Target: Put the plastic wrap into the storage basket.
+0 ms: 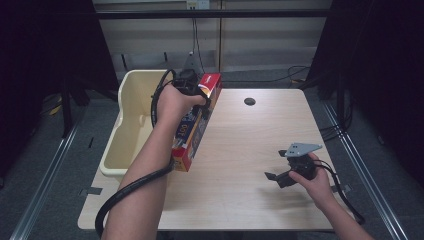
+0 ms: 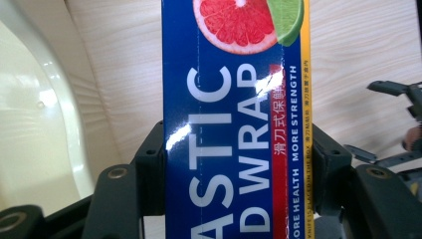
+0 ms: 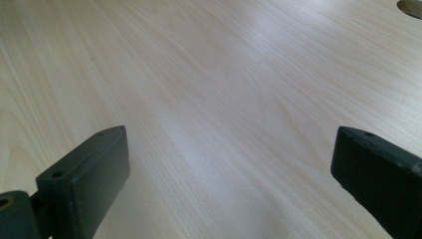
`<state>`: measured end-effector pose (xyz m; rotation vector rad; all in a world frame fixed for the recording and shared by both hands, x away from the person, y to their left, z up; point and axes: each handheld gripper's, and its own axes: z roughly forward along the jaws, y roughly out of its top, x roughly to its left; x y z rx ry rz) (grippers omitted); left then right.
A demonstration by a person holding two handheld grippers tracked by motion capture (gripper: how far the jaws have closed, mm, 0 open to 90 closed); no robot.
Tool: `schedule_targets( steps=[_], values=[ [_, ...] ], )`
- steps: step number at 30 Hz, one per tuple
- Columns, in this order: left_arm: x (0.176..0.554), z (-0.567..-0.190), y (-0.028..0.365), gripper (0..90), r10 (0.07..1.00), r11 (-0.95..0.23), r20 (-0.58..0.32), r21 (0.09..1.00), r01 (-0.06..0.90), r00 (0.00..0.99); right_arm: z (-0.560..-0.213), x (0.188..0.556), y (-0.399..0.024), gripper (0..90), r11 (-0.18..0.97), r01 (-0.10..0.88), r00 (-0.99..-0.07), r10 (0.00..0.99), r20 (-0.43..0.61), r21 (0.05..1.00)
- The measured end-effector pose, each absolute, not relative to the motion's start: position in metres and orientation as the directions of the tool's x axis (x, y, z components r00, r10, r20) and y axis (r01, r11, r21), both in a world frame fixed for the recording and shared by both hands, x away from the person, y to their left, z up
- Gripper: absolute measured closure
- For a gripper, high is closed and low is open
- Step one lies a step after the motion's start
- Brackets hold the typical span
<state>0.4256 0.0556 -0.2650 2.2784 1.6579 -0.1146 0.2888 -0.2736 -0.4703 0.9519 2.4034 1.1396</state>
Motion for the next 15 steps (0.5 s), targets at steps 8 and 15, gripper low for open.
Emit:
schedule_targets(
  steps=[8,15],
  values=[
    [0.426,-0.253,0.064,41.1,0.921,-0.259,-0.240,0.214,0.942,0.308,-0.470,0.288,-0.271,1.6,0.471,0.423,-0.730,0.683,-0.017,0.774],
    [0.426,-0.241,0.074,41.0,0.927,-0.252,-0.224,0.225,0.941,0.302,-0.470,0.288,-0.270,1.6,0.481,0.416,-0.735,0.678,-0.027,0.772]
  ],
)
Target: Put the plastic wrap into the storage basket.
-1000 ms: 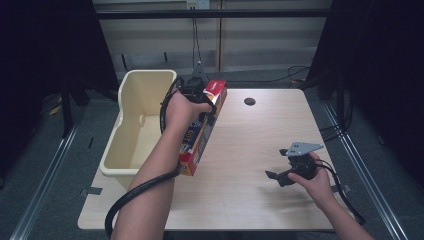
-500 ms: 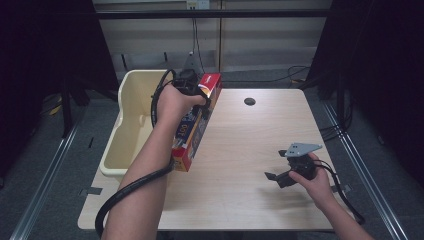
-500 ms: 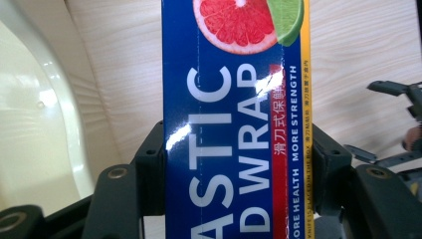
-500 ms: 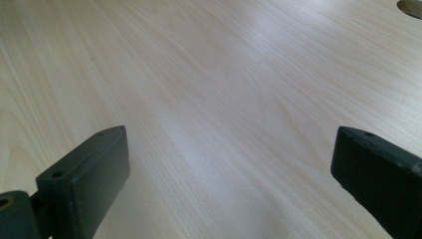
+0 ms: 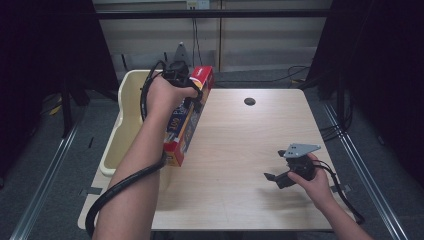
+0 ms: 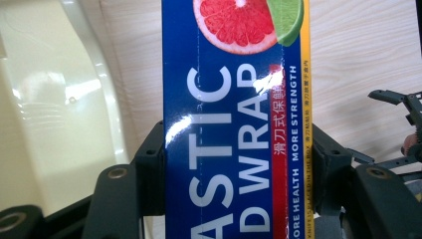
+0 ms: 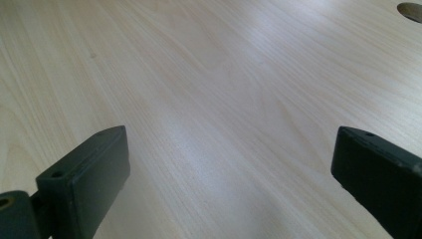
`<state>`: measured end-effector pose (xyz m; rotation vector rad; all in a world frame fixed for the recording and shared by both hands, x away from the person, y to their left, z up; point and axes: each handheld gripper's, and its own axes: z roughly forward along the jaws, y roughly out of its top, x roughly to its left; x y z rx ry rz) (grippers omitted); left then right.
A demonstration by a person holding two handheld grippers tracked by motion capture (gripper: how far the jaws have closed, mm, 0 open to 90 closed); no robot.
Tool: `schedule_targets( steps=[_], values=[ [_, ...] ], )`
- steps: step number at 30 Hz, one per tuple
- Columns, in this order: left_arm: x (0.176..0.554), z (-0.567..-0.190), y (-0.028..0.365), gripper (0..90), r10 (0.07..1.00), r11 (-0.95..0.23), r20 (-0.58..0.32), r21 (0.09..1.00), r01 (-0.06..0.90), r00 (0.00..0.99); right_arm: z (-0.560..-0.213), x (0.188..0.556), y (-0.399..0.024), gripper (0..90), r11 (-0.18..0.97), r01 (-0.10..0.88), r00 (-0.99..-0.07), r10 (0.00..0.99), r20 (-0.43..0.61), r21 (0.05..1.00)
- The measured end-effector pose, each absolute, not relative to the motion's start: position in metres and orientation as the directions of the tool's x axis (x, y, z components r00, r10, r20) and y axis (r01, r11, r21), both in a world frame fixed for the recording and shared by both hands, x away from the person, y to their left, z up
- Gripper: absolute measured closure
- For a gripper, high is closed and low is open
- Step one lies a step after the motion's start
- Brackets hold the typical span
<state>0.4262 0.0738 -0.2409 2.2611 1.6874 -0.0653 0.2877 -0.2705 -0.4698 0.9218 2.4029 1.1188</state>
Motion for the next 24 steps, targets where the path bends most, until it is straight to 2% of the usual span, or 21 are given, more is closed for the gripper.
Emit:
schedule_targets(
  steps=[24],
  values=[
    [0.427,-0.213,0.104,41.1,0.946,-0.194,-0.212,0.244,0.950,0.247,-0.470,0.287,-0.270,1.8,0.484,0.415,-0.735,0.677,-0.029,0.771]
  ],
)
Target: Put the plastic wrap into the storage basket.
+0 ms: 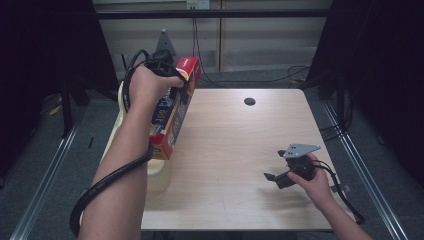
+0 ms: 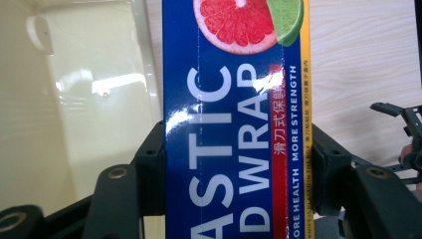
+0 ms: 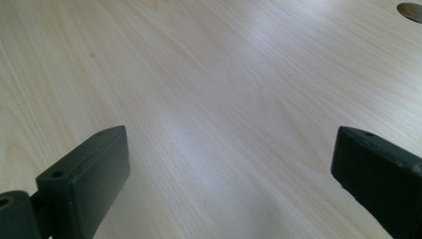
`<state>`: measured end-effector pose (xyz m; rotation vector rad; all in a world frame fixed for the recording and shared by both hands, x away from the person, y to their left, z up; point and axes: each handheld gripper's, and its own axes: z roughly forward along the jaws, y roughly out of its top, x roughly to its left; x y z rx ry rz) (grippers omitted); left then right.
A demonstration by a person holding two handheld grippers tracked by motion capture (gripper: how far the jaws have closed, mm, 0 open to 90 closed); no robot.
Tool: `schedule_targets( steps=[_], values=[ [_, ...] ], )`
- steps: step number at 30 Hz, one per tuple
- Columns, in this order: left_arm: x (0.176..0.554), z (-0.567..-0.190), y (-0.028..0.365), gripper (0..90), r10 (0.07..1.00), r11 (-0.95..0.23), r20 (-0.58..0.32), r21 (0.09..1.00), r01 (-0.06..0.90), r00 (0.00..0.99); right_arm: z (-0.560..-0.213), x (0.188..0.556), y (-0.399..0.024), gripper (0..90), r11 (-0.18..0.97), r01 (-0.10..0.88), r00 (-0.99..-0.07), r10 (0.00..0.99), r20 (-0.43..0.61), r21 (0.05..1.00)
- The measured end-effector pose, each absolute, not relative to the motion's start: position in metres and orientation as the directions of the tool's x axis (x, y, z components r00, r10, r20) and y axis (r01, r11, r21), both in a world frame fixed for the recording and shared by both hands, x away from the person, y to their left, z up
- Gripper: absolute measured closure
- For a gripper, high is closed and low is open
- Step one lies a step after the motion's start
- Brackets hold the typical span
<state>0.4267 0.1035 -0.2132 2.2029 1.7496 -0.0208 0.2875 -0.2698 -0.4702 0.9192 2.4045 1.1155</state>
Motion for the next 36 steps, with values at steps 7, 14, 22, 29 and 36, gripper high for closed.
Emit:
schedule_targets(
  steps=[7,14,22,29,36],
  values=[
    [0.425,-0.209,0.112,41.1,0.948,-0.178,-0.214,0.251,0.952,0.234,-0.470,0.287,-0.269,1.9,0.485,0.417,-0.735,0.678,-0.028,0.769],
    [0.424,-0.208,0.117,41.1,0.952,-0.173,-0.208,0.245,0.954,0.226,-0.471,0.287,-0.269,1.9,0.487,0.416,-0.736,0.677,-0.031,0.768],
    [0.421,-0.202,0.126,41.2,0.956,-0.154,-0.206,0.253,0.955,0.208,-0.470,0.288,-0.270,1.8,0.486,0.415,-0.734,0.678,-0.033,0.769],
    [0.418,-0.199,0.138,41.2,0.961,-0.132,-0.204,0.258,0.957,0.188,-0.470,0.287,-0.270,1.8,0.487,0.415,-0.733,0.679,-0.034,0.769],
    [0.416,-0.200,0.145,41.1,0.964,-0.123,-0.197,0.260,0.958,0.177,-0.470,0.287,-0.269,1.8,0.488,0.415,-0.734,0.678,-0.035,0.768]
  ],
)
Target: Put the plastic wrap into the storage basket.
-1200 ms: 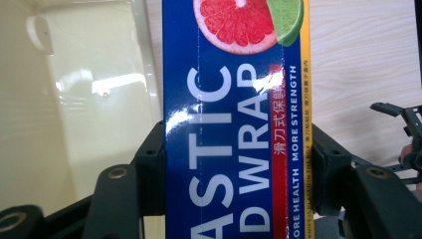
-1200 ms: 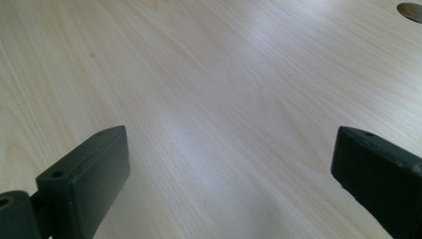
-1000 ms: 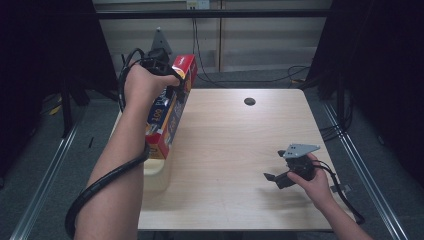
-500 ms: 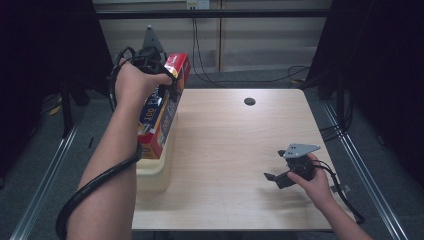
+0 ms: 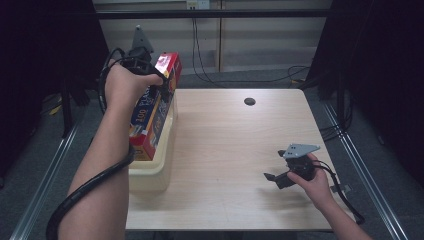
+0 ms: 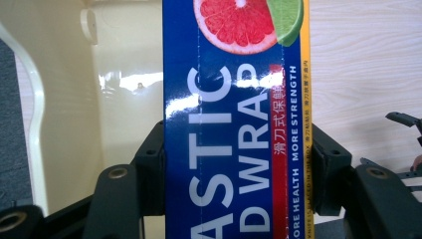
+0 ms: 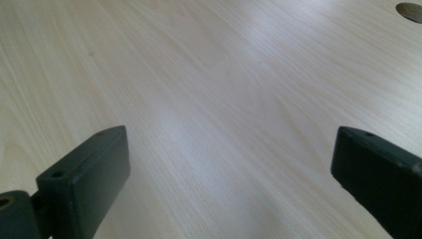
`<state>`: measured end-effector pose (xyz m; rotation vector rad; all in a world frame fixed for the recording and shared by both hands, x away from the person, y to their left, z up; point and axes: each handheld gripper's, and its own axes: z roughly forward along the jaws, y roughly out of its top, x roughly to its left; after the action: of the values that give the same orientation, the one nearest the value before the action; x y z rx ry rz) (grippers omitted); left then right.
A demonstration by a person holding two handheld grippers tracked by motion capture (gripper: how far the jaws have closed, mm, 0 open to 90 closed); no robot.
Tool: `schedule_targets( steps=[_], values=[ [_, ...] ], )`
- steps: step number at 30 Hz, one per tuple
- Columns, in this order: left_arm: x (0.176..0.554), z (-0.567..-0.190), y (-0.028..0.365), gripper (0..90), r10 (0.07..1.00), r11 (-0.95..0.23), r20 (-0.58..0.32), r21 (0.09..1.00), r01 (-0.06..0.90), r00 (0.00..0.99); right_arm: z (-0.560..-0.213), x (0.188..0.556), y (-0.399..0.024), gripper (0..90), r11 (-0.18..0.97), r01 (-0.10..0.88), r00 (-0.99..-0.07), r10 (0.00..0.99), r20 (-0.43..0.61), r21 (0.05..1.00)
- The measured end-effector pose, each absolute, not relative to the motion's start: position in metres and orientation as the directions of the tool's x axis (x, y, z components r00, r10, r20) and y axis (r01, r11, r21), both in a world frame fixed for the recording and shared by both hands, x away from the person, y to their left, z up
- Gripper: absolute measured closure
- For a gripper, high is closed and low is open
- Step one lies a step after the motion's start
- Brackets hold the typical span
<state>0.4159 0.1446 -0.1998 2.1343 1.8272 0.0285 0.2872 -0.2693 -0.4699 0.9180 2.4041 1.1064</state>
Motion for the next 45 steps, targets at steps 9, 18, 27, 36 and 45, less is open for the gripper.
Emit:
schedule_targets(
  steps=[9,18,27,36,45],
  values=[
    [0.413,-0.204,0.156,41.1,0.969,-0.098,-0.196,0.253,0.962,0.151,-0.470,0.287,-0.269,1.8,0.488,0.417,-0.735,0.678,-0.032,0.767],
    [0.410,-0.210,0.165,41.1,0.973,-0.086,-0.188,0.253,0.964,0.136,-0.470,0.289,-0.267,1.8,0.491,0.410,-0.737,0.675,-0.038,0.769],
    [0.408,-0.216,0.170,41.1,0.975,-0.078,-0.181,0.250,0.965,0.126,-0.470,0.292,-0.263,1.8,0.497,0.404,-0.746,0.664,-0.037,0.768],
    [0.407,-0.224,0.176,41.0,0.976,-0.075,-0.183,0.238,0.968,0.121,-0.470,0.294,-0.260,1.9,0.502,0.403,-0.751,0.659,-0.037,0.765],
    [0.406,-0.231,0.183,41.0,0.977,-0.059,-0.184,0.232,0.971,0.103,-0.470,0.295,-0.259,1.8,0.503,0.403,-0.753,0.657,-0.034,0.765]
  ],
)
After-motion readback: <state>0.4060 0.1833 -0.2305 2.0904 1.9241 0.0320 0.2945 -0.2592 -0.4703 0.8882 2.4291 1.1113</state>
